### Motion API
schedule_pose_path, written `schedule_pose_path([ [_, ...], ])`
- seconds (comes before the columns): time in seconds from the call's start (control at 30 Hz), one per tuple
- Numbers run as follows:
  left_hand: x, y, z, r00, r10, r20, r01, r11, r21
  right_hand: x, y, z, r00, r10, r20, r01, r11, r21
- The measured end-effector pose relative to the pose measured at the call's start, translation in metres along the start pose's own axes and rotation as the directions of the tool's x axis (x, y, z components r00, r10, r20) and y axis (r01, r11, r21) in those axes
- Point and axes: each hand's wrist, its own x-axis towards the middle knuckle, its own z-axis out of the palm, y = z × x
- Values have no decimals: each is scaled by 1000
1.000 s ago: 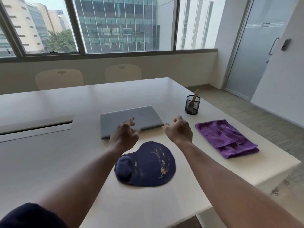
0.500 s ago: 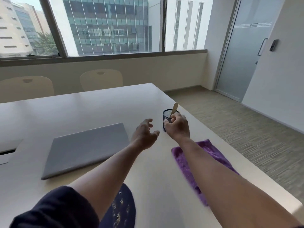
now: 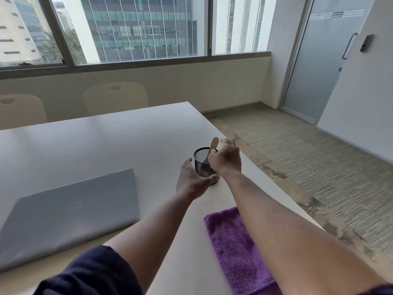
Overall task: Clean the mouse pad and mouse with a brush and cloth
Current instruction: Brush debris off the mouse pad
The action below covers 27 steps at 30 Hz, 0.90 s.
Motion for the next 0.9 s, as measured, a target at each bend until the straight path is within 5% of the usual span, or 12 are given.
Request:
schedule_pose_path([
  [0.57,19,-1,15,999,3,-47,-1,999,39,29,-15,19,990,-120,78,122,992,-26],
  [0.9,17,2,12,999,-10,-36,12,999,43,21,-22,11,974,-3,225,-5,999,36],
])
